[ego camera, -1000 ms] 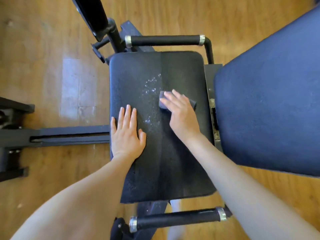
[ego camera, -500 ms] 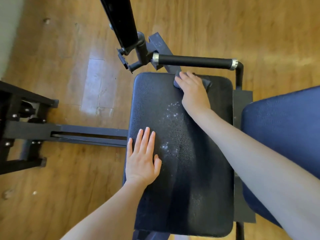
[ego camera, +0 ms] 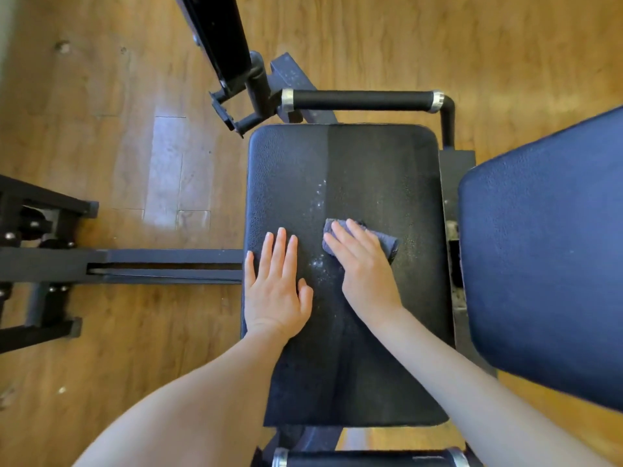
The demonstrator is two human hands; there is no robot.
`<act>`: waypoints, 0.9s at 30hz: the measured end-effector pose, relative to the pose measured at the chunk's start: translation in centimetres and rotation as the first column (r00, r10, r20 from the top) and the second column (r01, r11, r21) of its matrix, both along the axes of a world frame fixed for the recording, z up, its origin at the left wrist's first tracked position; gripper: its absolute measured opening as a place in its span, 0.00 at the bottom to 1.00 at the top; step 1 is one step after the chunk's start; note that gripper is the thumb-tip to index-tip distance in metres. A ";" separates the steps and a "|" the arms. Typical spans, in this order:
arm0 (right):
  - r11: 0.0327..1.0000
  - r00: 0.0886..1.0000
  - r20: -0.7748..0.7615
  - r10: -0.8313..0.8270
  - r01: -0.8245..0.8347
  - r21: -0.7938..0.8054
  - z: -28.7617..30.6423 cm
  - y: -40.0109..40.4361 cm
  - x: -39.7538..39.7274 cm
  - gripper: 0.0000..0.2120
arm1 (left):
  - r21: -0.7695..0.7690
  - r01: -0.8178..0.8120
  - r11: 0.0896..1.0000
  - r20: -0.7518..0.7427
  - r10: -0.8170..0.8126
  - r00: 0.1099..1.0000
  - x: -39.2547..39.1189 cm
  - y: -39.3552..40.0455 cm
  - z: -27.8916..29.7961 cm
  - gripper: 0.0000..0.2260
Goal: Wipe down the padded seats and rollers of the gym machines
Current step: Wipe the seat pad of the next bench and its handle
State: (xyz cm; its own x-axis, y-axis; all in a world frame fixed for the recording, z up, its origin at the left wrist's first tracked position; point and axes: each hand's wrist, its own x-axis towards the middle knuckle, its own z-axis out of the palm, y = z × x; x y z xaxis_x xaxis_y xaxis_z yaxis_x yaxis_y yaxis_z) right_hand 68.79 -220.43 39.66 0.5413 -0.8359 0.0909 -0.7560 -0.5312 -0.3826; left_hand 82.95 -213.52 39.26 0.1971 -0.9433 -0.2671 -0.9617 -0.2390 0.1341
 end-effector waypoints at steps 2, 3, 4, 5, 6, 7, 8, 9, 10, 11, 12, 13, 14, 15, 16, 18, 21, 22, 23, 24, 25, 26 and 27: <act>1.000 1.000 -0.011 -0.008 0.008 -0.018 -0.1 3.3 -0.7 0.23 | 0.024 -0.002 1.000 -0.001 0.002 1.000 -0.1 0.1 0.3 0.30; 1.000 1.000 -0.012 -0.017 0.017 -0.023 -0.1 4.8 -1.0 0.21 | 0.028 -0.002 1.000 0.006 0.001 1.000 -0.2 0.1 0.4 0.29; 0.999 1.000 -0.012 -0.029 0.028 -0.021 -0.1 6.2 -1.3 0.21 | 0.029 -0.002 1.000 0.010 0.001 1.000 -0.3 0.1 0.6 0.28; 0.999 0.999 -0.013 -0.043 0.042 -0.020 -0.1 7.6 -1.5 0.21 | 0.028 -0.002 1.000 0.007 0.002 1.000 -0.3 0.1 0.6 0.28; 0.998 0.998 -0.012 -0.059 0.058 -0.020 -0.2 8.8 -1.6 0.21 | 0.018 -0.006 1.000 -0.002 0.006 1.000 -0.4 0.1 0.7 0.28; 0.997 0.997 -0.005 -0.075 0.075 -0.020 -0.1 9.9 -1.8 0.22 | -0.001 -0.010 1.000 -0.015 0.010 1.000 -0.4 0.2 0.6 0.29; 0.996 0.996 0.002 -0.090 0.090 -0.019 -0.2 10.9 -1.9 0.22 | -0.024 -0.015 1.000 -0.032 0.014 0.999 -0.4 0.2 0.5 0.29; 0.995 0.995 0.008 -0.102 0.102 -0.018 -0.2 11.8 -2.0 0.23 | -0.048 -0.022 0.999 -0.051 0.019 0.999 -0.4 0.3 0.5 0.29; 0.993 0.993 0.014 -0.114 0.114 -0.019 -0.2 12.8 -2.1 0.23 | -0.066 -0.026 0.997 -0.064 0.022 0.998 -0.4 0.4 0.4 0.29; 0.992 0.992 0.023 -0.123 0.124 -0.021 -0.2 13.6 -2.2 0.24 | -0.077 -0.028 0.997 -0.072 0.022 0.997 -0.4 0.5 0.3 0.29; 0.991 0.991 0.032 -0.128 0.129 -0.021 -0.3 14.5 -2.4 0.24 | -0.085 -0.028 0.996 -0.075 0.022 0.997 -0.4 0.5 0.2 0.29; 0.991 0.991 0.040 -0.129 0.130 -0.019 -0.2 15.4 -2.6 0.24 | -0.093 -0.029 0.995 -0.075 0.022 0.997 -0.4 0.5 0.1 0.28; 0.991 0.991 0.045 -0.128 0.129 -0.021 -0.2 16.4 -2.8 0.24 | -0.105 -0.030 0.994 -0.078 0.022 0.997 -0.5 0.5 0.1 0.28; 0.992 0.991 0.044 -0.126 0.127 -0.025 -0.1 17.4 -3.0 0.23 | -0.120 -0.034 0.992 -0.081 0.024 0.996 -0.5 0.5 0.0 0.28; 0.992 0.992 0.038 -0.121 0.122 -0.023 -0.1 18.4 -3.3 0.23 | -0.130 -0.038 0.991 -0.086 0.027 0.996 -0.5 0.5 -0.1 0.28; 0.994 0.994 0.016 -0.106 0.106 -0.007 0.0 20.3 -3.8 0.23 | -0.148 -0.050 0.988 -0.100 0.035 0.994 -0.4 0.6 -0.1 0.28; 0.997 0.997 -0.018 -0.075 0.076 0.027 0.1 22.5 -4.6 0.24 | -0.170 -0.045 0.984 -0.143 0.021 0.990 -0.3 0.6 0.1 0.26; 0.997 0.998 -0.027 -0.060 0.061 0.041 0.2 23.0 -4.9 0.24 | -0.173 -0.047 0.984 -0.170 0.017 0.985 -0.2 0.7 0.3 0.25; 0.997 0.998 -0.030 -0.047 0.049 0.059 0.5 23.2 -5.1 0.24 | -0.171 -0.059 0.984 -0.201 0.024 0.979 -0.1 1.0 0.5 0.25; 0.996 0.999 -0.035 -0.040 0.043 0.080 0.8 23.3 -5.1 0.26 | -0.161 -0.082 0.983 -0.231 0.043 0.972 0.1 1.7 0.8 0.24; 0.993 0.998 -0.045 -0.038 0.043 0.109 1.2 23.1 -5.1 0.27 | -0.143 -0.119 0.983 -0.250 0.081 0.965 0.2 2.9 1.2 0.24; 0.990 0.997 -0.062 -0.036 0.044 0.134 1.6 22.9 -5.0 0.27 | -0.115 -0.165 0.980 -0.252 0.132 0.959 0.1 4.6 1.6 0.24; 0.986 0.996 -0.088 -0.027 0.041 0.161 1.9 22.6 -5.0 0.27 | -0.082 -0.211 0.974 -0.245 0.186 0.952 -0.1 6.6 1.9 0.24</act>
State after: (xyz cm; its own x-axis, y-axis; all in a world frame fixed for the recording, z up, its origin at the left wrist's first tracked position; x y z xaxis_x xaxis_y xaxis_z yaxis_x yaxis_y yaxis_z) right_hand 63.83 -197.80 41.60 0.5120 -0.8540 -0.0925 -0.8062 -0.4405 -0.3949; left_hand 82.85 -206.88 41.20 0.3271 -0.9168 -0.2289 -0.8349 -0.3939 0.3844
